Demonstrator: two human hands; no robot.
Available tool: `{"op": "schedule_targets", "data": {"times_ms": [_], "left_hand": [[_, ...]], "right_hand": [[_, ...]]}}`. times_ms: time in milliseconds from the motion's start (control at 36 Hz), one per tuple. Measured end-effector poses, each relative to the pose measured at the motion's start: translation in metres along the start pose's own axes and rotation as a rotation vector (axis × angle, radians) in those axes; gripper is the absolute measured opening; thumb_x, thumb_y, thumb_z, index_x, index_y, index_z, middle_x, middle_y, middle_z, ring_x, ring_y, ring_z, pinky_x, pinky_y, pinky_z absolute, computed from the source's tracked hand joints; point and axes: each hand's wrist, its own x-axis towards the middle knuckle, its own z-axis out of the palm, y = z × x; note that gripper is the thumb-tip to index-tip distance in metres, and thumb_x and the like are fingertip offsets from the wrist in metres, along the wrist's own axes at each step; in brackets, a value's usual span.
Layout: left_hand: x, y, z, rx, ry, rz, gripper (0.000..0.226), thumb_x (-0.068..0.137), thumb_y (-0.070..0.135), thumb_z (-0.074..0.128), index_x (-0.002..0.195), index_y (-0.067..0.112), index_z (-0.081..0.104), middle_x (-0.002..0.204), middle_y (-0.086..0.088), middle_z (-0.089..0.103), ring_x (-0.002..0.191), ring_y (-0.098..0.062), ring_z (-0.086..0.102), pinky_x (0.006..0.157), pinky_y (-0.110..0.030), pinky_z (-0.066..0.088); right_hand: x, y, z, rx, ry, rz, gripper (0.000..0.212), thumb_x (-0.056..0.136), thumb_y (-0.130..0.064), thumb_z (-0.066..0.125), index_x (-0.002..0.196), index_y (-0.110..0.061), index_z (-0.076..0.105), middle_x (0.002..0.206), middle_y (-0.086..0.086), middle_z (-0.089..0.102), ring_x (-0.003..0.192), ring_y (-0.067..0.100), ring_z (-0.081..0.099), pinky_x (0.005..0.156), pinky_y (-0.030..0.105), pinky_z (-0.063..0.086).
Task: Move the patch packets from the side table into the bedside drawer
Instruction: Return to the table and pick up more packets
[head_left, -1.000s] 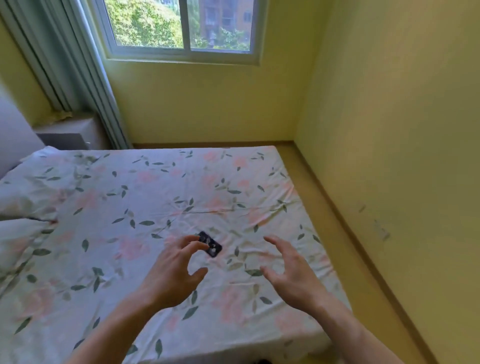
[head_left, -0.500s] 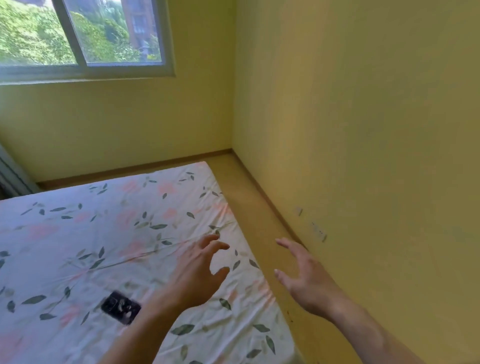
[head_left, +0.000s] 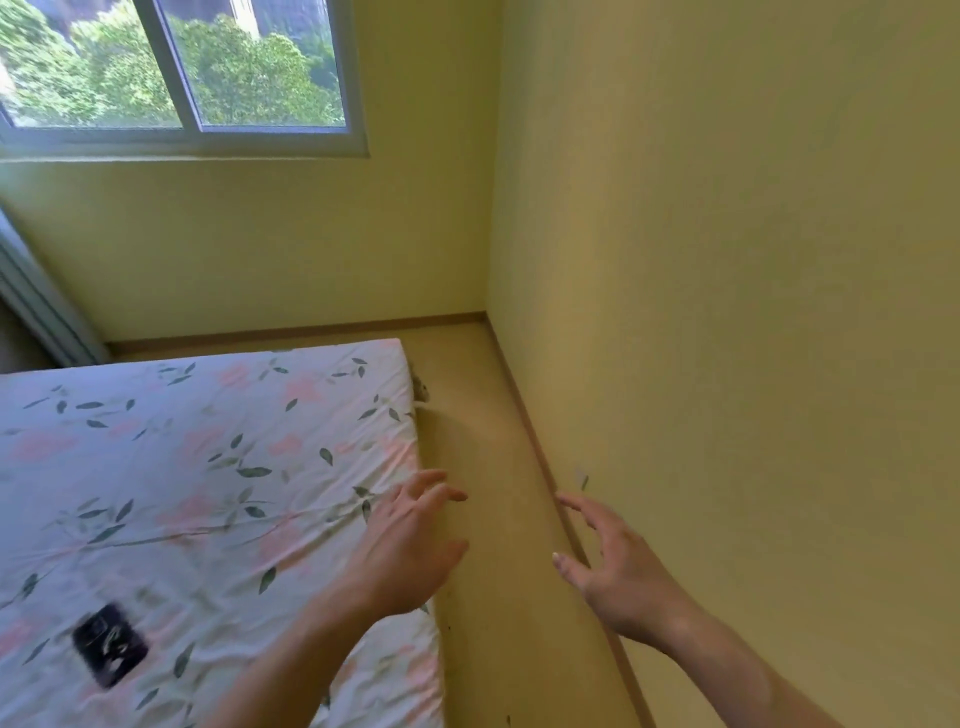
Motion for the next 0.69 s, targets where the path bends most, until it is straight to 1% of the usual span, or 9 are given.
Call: {"op": "schedule_targets", "data": {"times_ms": [83,167,250,306,444,528,611,639,694], "left_hand": [[0.021,0.023,0.003,-0.001,0.029,-0.037,0.052,0.09,0.055,0.06,0.138,0.048,0.043,0.158,0.019,0.023,0.146,-0.011,0.027,0.121,-0.039,0.028],[0.035,0.026,-0.004,-0.014,0.084,-0.124,0.05,0.091,0.053,0.06,0.137,0.046,0.044,0.158,0.02,0.024,0.145,-0.011,0.029,0.12,-0.037,0.028],[0.045,0.023,-0.012,0.02,0.13,-0.215,0.049,0.091,0.053,0.061,0.136,0.047,0.044,0.159,0.019,0.024,0.144,-0.011,0.029,0.12,-0.037,0.03],[0.053,0.016,-0.018,0.024,0.159,-0.267,0.049,0.09,0.053,0.061,0.136,0.046,0.045,0.158,0.019,0.024,0.143,-0.01,0.03,0.119,-0.036,0.03],[0.093,-0.014,-0.035,-0.004,0.238,-0.392,0.045,0.091,0.05,0.061,0.133,0.046,0.046,0.157,0.018,0.026,0.142,-0.011,0.034,0.119,-0.036,0.029],[0.138,-0.037,-0.046,-0.014,0.258,-0.43,0.045,0.091,0.05,0.062,0.133,0.046,0.046,0.158,0.019,0.026,0.142,-0.012,0.034,0.119,-0.036,0.029],[0.19,-0.062,-0.062,-0.027,0.276,-0.45,0.046,0.089,0.052,0.063,0.132,0.047,0.046,0.157,0.018,0.026,0.141,-0.013,0.037,0.118,-0.038,0.033],[0.208,-0.07,-0.069,-0.036,0.286,-0.454,0.046,0.089,0.052,0.063,0.132,0.047,0.047,0.157,0.018,0.027,0.141,-0.013,0.037,0.118,-0.039,0.033],[0.246,-0.082,-0.085,-0.046,0.306,-0.463,0.047,0.089,0.05,0.064,0.133,0.046,0.048,0.157,0.018,0.029,0.141,-0.013,0.036,0.119,-0.038,0.031]], "right_hand": [[0.034,0.017,-0.036,-0.03,-0.005,-0.049,0.063,0.093,-0.031,0.067,0.148,-0.036,0.038,0.155,-0.014,0.035,0.141,0.005,0.035,0.119,0.027,0.028],[0.08,0.014,-0.056,-0.004,-0.027,-0.117,0.063,0.093,-0.033,0.065,0.149,-0.037,0.037,0.154,-0.015,0.036,0.14,0.006,0.035,0.119,0.032,0.031],[0.13,-0.001,-0.056,0.022,-0.08,-0.187,0.063,0.092,-0.032,0.067,0.148,-0.037,0.037,0.154,-0.012,0.037,0.141,0.007,0.034,0.119,0.034,0.031],[0.163,-0.013,-0.051,0.005,-0.125,-0.236,0.064,0.091,-0.035,0.067,0.148,-0.039,0.036,0.156,-0.011,0.036,0.143,0.01,0.033,0.119,0.039,0.032],[0.24,-0.043,-0.045,0.009,-0.236,-0.342,0.069,0.09,-0.037,0.069,0.15,-0.04,0.034,0.157,-0.015,0.032,0.143,0.009,0.032,0.118,0.045,0.034],[0.298,-0.058,-0.048,-0.011,-0.254,-0.4,0.07,0.089,-0.037,0.069,0.15,-0.039,0.033,0.157,-0.017,0.032,0.143,0.005,0.031,0.119,0.043,0.033],[0.359,-0.077,-0.057,-0.026,-0.257,-0.419,0.071,0.09,-0.037,0.069,0.15,-0.039,0.033,0.157,-0.017,0.031,0.141,0.003,0.032,0.119,0.041,0.032],[0.379,-0.084,-0.061,-0.02,-0.257,-0.426,0.07,0.09,-0.036,0.069,0.15,-0.039,0.033,0.156,-0.018,0.032,0.139,0.001,0.033,0.119,0.039,0.032],[0.415,-0.099,-0.07,0.006,-0.259,-0.442,0.068,0.091,-0.032,0.07,0.149,-0.038,0.035,0.149,-0.024,0.034,0.125,-0.014,0.038,0.116,0.03,0.033]]}}
